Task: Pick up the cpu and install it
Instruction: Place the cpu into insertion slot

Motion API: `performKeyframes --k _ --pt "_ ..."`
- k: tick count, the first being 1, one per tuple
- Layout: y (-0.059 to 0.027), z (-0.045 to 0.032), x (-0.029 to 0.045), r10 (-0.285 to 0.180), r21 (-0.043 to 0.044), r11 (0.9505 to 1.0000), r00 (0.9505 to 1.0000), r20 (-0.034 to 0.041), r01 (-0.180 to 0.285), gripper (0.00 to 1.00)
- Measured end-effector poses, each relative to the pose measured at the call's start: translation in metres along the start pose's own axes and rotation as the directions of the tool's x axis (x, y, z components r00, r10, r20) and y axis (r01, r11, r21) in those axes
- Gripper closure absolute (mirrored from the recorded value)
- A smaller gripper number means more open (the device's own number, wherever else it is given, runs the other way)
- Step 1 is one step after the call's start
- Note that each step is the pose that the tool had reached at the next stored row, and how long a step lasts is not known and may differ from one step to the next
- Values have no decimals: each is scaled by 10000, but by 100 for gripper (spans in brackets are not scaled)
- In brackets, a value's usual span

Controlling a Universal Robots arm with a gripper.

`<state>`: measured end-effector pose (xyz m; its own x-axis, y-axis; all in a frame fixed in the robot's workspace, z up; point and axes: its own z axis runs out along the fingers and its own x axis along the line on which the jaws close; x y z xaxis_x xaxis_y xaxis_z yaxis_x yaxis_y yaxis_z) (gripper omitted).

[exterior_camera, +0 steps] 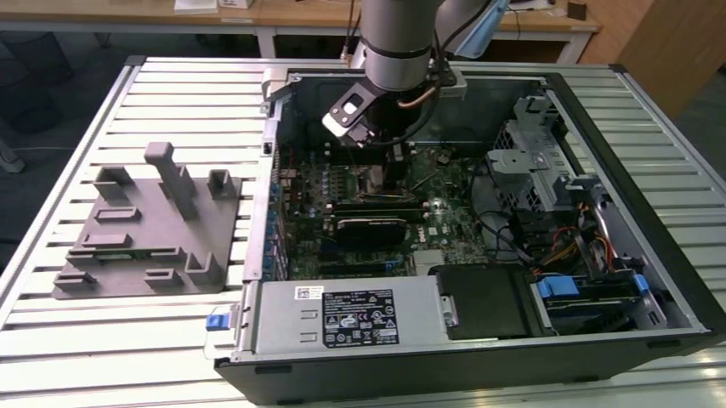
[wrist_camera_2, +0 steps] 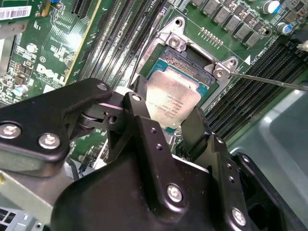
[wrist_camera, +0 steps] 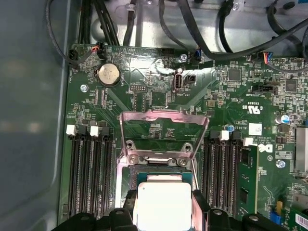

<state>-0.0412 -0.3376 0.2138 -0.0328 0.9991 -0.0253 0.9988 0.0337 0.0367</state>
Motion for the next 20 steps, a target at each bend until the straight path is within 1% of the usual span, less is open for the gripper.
performKeyframes --k 20 --pt "-8 57 3 35 -1 10000 10000 2 -35 47"
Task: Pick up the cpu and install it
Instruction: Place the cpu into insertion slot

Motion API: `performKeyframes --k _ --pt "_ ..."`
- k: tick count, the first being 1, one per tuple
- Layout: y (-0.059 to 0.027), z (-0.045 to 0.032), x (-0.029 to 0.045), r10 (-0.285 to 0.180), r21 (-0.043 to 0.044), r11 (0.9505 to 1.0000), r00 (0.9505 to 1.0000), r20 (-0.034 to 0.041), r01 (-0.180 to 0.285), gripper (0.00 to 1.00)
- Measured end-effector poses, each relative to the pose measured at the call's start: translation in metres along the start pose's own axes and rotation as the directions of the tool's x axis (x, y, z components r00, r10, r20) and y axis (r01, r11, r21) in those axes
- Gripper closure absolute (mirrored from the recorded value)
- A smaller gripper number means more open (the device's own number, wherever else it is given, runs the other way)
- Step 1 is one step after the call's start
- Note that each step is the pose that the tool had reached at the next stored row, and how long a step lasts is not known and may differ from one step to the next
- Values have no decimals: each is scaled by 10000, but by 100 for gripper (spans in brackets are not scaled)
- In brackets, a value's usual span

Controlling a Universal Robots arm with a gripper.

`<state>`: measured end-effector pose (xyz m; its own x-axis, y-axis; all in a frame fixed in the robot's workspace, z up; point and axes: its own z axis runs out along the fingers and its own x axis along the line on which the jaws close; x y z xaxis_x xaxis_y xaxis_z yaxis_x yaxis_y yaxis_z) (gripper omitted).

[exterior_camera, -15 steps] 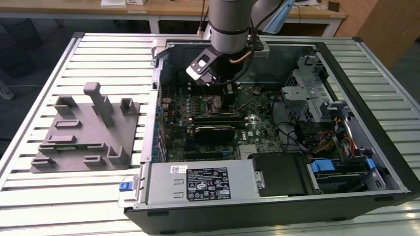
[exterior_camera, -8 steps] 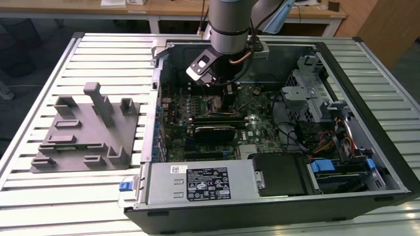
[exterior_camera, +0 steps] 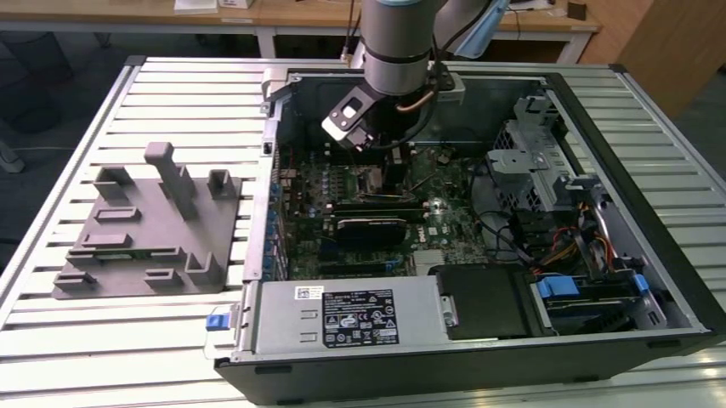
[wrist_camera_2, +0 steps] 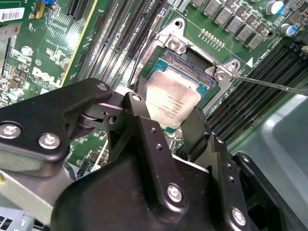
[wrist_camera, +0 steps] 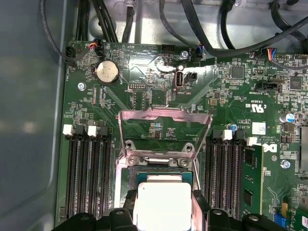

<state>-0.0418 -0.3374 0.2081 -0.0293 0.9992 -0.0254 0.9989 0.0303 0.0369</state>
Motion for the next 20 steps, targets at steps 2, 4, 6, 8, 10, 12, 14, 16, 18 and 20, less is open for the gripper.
performKeyframes --k 2,4,6,8,10,12,14,16,18,20 --pt "0 5 0 0 -1 10000 10000 -2 0 47" --pt "0 10 1 0 -1 10000 10000 -2 0 47" --pt "0 19 2 1 -1 10000 10000 -2 -1 47" --pt "-1 25 4 2 0 10000 10000 0 -2 47" --pt "-1 32 13 3 0 10000 10000 0 -3 47" --pt "-1 40 21 1 0 10000 10000 -1 -1 47" --pt "-3 50 26 2 -1 10000 10000 -2 -2 47" --pt "-6 58 30 2 0 10000 10000 -1 -2 47" --pt "-20 65 30 3 0 10000 10000 1 -3 47" --pt "-27 76 31 16 0 10000 10000 -1 -16 47"
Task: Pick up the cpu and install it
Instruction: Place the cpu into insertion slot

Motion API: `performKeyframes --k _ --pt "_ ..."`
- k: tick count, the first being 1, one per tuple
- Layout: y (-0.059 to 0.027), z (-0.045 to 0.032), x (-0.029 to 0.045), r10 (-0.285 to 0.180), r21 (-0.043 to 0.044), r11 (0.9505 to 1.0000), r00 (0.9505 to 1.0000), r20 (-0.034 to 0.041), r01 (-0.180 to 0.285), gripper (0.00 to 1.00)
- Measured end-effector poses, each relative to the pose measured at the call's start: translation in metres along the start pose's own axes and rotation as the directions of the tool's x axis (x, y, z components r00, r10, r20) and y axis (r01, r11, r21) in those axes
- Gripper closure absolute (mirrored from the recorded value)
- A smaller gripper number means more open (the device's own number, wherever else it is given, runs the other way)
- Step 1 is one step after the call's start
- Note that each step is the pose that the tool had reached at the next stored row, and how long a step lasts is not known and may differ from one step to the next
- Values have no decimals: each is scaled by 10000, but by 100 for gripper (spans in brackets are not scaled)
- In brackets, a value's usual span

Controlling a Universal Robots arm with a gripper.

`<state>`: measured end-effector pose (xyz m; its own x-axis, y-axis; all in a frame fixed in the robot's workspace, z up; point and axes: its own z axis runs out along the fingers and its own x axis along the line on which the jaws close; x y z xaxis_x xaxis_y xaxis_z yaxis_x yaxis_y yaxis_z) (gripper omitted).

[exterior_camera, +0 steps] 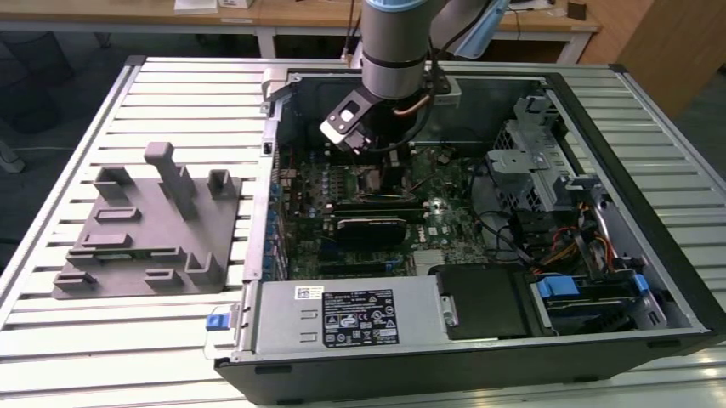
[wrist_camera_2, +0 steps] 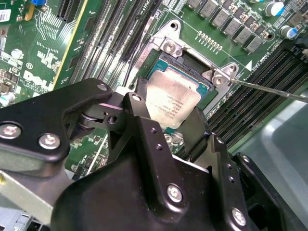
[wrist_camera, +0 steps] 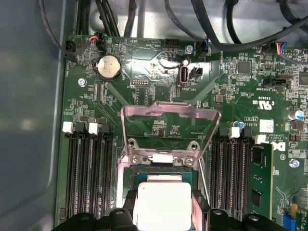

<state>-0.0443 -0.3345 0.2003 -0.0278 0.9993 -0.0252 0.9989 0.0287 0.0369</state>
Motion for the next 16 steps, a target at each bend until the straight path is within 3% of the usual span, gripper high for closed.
performKeyframes --k 16 --pt "-1 64 1 104 7 9999 9999 7 -104 47"
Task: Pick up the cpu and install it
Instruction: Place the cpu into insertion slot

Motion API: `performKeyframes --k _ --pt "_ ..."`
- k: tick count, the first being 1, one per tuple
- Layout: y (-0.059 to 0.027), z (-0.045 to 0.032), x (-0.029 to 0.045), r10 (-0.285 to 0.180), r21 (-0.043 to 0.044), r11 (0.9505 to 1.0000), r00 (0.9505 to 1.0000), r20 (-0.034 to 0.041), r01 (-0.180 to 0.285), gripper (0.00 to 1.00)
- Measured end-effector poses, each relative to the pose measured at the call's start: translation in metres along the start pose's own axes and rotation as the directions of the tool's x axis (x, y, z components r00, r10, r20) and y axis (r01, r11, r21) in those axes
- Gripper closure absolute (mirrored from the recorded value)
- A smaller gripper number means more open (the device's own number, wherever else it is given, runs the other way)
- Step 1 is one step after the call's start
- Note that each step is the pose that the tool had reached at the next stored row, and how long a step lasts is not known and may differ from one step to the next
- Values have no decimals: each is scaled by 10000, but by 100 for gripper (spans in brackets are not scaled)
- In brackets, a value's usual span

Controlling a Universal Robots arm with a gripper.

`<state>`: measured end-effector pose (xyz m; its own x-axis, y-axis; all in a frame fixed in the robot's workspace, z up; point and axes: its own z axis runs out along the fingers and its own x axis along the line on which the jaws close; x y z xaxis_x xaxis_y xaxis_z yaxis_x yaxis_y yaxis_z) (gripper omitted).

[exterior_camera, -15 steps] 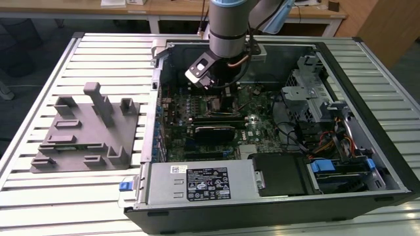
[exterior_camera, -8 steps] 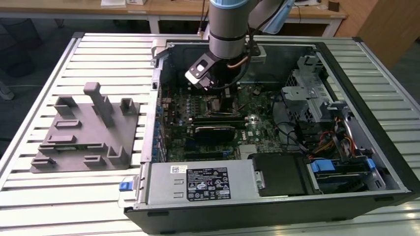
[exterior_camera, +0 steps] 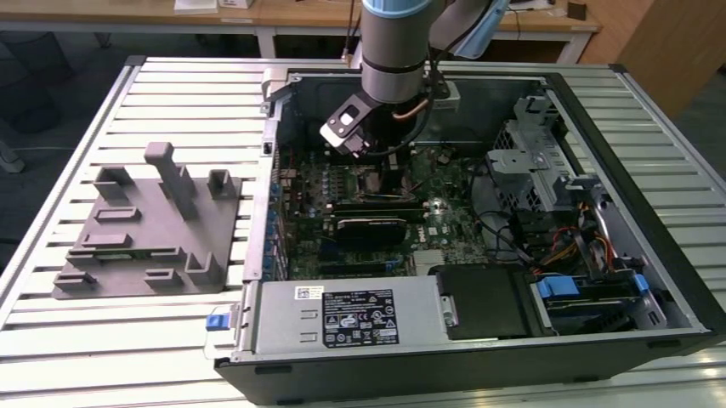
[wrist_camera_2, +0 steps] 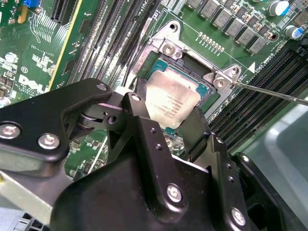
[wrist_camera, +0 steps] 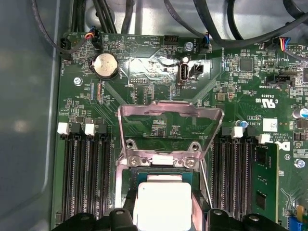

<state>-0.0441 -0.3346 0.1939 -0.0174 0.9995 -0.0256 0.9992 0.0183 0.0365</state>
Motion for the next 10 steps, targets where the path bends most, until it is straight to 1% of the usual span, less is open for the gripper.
performKeyframes --k 10 --pt "7 5 6 6 -1 10000 10000 -2 -6 47"
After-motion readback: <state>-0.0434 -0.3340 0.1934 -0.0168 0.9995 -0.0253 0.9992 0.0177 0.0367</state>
